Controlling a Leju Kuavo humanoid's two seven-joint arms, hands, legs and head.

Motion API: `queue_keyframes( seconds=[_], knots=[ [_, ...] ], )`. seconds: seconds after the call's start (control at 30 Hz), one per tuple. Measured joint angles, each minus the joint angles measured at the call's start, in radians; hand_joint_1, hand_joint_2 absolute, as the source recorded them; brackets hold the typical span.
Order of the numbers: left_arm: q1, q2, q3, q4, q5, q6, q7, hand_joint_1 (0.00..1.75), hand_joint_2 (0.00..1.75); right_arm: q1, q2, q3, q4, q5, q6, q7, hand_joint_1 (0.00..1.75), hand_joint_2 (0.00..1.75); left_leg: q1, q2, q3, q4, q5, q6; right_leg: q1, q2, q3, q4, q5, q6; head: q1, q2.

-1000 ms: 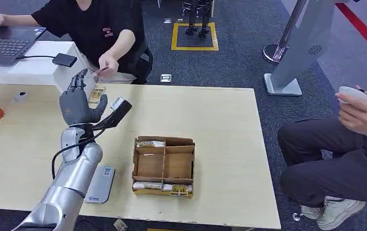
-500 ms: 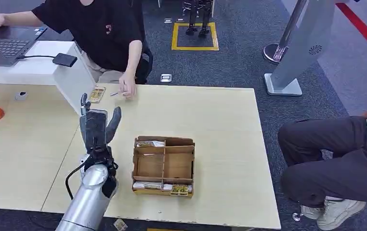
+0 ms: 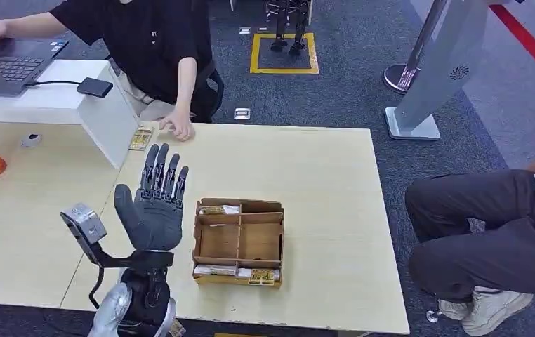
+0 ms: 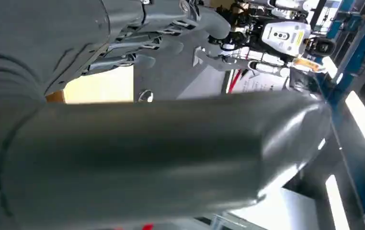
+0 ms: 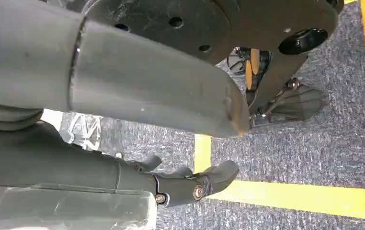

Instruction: Pass the card to the sensor for recognition and then transmit it.

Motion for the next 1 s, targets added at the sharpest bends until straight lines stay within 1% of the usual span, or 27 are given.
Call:
queue_keyframes(
  seconds=[0.07,0.13,0.17,0.2,0.27,0.3,0.4,0.43,0.47,0.5,0.53,0.57,0.6,0.63,0.73,0.77,0.8,0.83,0.9,0.97,1.0],
  knots=[
    [0.023,0.010,-0.015,-0.028,0.005,-0.008,0.001,0.00,0.00,0.001,0.004,-0.005,-0.005,-0.009,0.000,0.000,0.00,0.00,0.000,0.000,0.000,0.000,0.000,0.000,0.000,0.000,0.000,0.000,0.000,0.000,0.000,0.000],
    [0.043,0.025,-0.031,-0.046,0.029,-0.039,0.024,0.00,0.00,0.002,0.008,-0.011,-0.010,-0.012,0.002,-0.001,0.00,0.00,0.000,0.000,0.000,0.000,0.000,0.000,0.000,0.000,0.000,0.000,0.000,0.000,0.000,0.000],
    [0.054,0.036,-0.040,-0.052,0.021,-0.060,0.023,0.00,0.00,0.003,0.010,-0.015,-0.014,-0.015,0.003,0.000,0.00,0.00,0.000,0.000,0.000,0.000,0.000,0.000,0.000,0.000,0.000,0.000,0.000,0.000,0.000,0.000],
    [0.062,0.048,-0.047,-0.054,-0.007,-0.066,0.014,0.00,1.75,0.004,0.010,-0.017,-0.016,-0.019,0.005,-0.001,0.00,0.00,0.000,0.000,0.000,0.000,0.000,0.000,0.000,0.000,0.000,0.000,0.000,0.000,0.000,0.000],
    [0.079,0.069,-0.060,-0.054,-0.099,-0.059,-0.013,0.00,1.75,0.007,0.015,-0.024,-0.022,-0.027,0.011,-0.002,0.00,0.00,0.000,0.000,0.000,0.000,0.000,0.000,0.000,0.000,0.000,0.000,0.000,0.000,0.000,0.000],
    [0.087,0.081,-0.068,-0.054,-0.180,-0.032,-0.032,0.00,1.75,0.008,0.017,-0.027,-0.026,-0.034,0.014,-0.003,0.00,0.00,0.000,0.000,0.000,0.000,0.000,0.000,0.000,0.000,0.000,0.000,0.000,0.000,0.000,0.000],
    [0.107,0.109,-0.090,-0.054,-0.431,0.083,-0.071,0.00,1.75,0.012,0.024,-0.042,-0.037,-0.049,0.019,-0.006,0.00,0.00,0.000,0.000,0.000,0.000,0.000,0.000,0.000,0.000,0.000,0.000,0.000,0.000,0.000,0.000],
    [0.112,0.120,-0.101,-0.053,-0.534,0.136,-0.076,0.00,1.75,0.014,0.029,-0.047,-0.043,-0.054,0.022,-0.006,0.00,0.00,0.000,0.000,0.000,0.000,0.000,0.000,0.000,0.000,0.000,0.000,0.000,0.000,0.000,0.000],
    [0.114,0.130,-0.109,-0.051,-0.589,0.166,-0.077,0.00,1.75,0.017,0.030,-0.051,-0.048,-0.056,0.023,-0.007,0.00,0.00,0.000,0.000,0.000,0.000,0.000,0.000,0.000,0.000,0.000,0.000,0.000,0.000,0.000,0.000],
    [0.117,0.145,-0.126,-0.046,-0.686,0.215,-0.076,0.02,1.75,0.018,0.035,-0.057,-0.057,-0.062,0.029,-0.007,0.00,0.00,0.000,0.000,0.000,0.000,0.000,0.000,0.000,0.000,0.000,0.000,0.000,0.000,0.000,0.000],
    [0.121,0.156,-0.138,-0.043,-0.747,0.245,-0.072,0.23,1.75,0.019,0.038,-0.062,-0.062,-0.063,0.035,-0.007,0.00,0.00,0.000,0.000,0.000,0.000,0.000,0.000,0.000,0.000,0.000,0.000,0.000,0.000,0.000,0.000],
    [0.125,0.165,-0.148,-0.039,-0.795,0.266,-0.069,0.24,1.75,0.020,0.040,-0.066,-0.067,-0.064,0.037,-0.006,0.00,0.00,0.000,0.000,0.000,0.000,0.000,0.000,0.000,0.000,0.000,0.000,0.000,0.000,0.000,0.000],
    [0.130,0.172,-0.157,-0.037,-0.836,0.285,-0.063,0.31,1.75,0.021,0.043,-0.070,-0.070,-0.065,0.042,-0.006,0.00,0.00,0.000,0.000,0.000,0.000,0.000,0.000,0.000,0.000,0.000,0.000,0.000,0.000,0.000,0.000],
    [0.133,0.180,-0.165,-0.035,-0.882,0.307,-0.057,0.35,1.75,0.022,0.044,-0.073,-0.075,-0.067,0.045,-0.006,0.00,0.00,0.000,0.000,0.000,0.000,0.000,0.000,0.000,0.000,0.000,0.000,0.000,0.000,0.000,0.000],
    [0.133,0.212,-0.193,-0.025,-1.065,0.374,-0.023,0.35,1.75,0.023,0.048,-0.079,-0.086,-0.070,0.058,-0.005,0.00,0.00,0.000,0.000,0.000,0.000,0.000,0.000,0.000,0.000,0.000,0.000,0.000,0.000,0.000,0.000],
    [0.132,0.224,-0.205,-0.021,-1.122,0.387,-0.008,0.35,1.75,0.024,0.048,-0.082,-0.087,-0.070,0.060,-0.005,0.00,0.00,0.000,0.000,0.000,0.000,0.000,0.000,0.000,0.000,0.000,0.000,0.000,0.000,0.000,0.000],
    [0.131,0.235,-0.216,-0.017,-1.159,0.393,0.003,0.40,1.75,0.023,0.048,-0.085,-0.089,-0.070,0.063,-0.004,0.00,0.00,0.000,0.000,0.000,0.000,0.000,0.000,0.000,0.000,0.000,0.000,0.000,0.000,0.000,0.000],
    [0.131,0.244,-0.224,-0.014,-1.179,0.396,0.007,0.54,1.75,0.023,0.048,-0.086,-0.091,-0.070,0.064,-0.004,0.00,0.00,0.000,0.000,0.000,0.000,0.000,0.000,0.000,0.000,0.000,0.000,0.000,0.000,0.000,0.000],
    [0.130,0.256,-0.237,-0.007,-1.202,0.398,0.019,0.72,1.75,0.023,0.048,-0.089,-0.092,-0.070,0.067,-0.001,0.00,0.00,0.000,0.000,0.000,0.000,0.000,0.000,0.000,0.000,0.000,0.000,0.000,0.000,0.000,0.000],
    [0.120,0.276,-0.254,0.000,-1.257,0.396,0.042,0.66,1.75,0.023,0.048,-0.091,-0.093,-0.069,0.068,0.000,0.00,0.00,0.000,0.000,0.000,0.000,0.000,0.000,0.000,0.000,0.000,0.000,0.000,0.000,0.000,0.000],
    [0.112,0.290,-0.265,0.006,-1.284,0.392,0.054,0.59,1.75,0.023,0.048,-0.092,-0.094,-0.069,0.070,0.000,0.00,0.00,0.000,0.000,0.000,0.000,0.000,0.000,0.000,0.000,0.000,0.000,0.000,0.000,0.000,0.000]
  ],
)
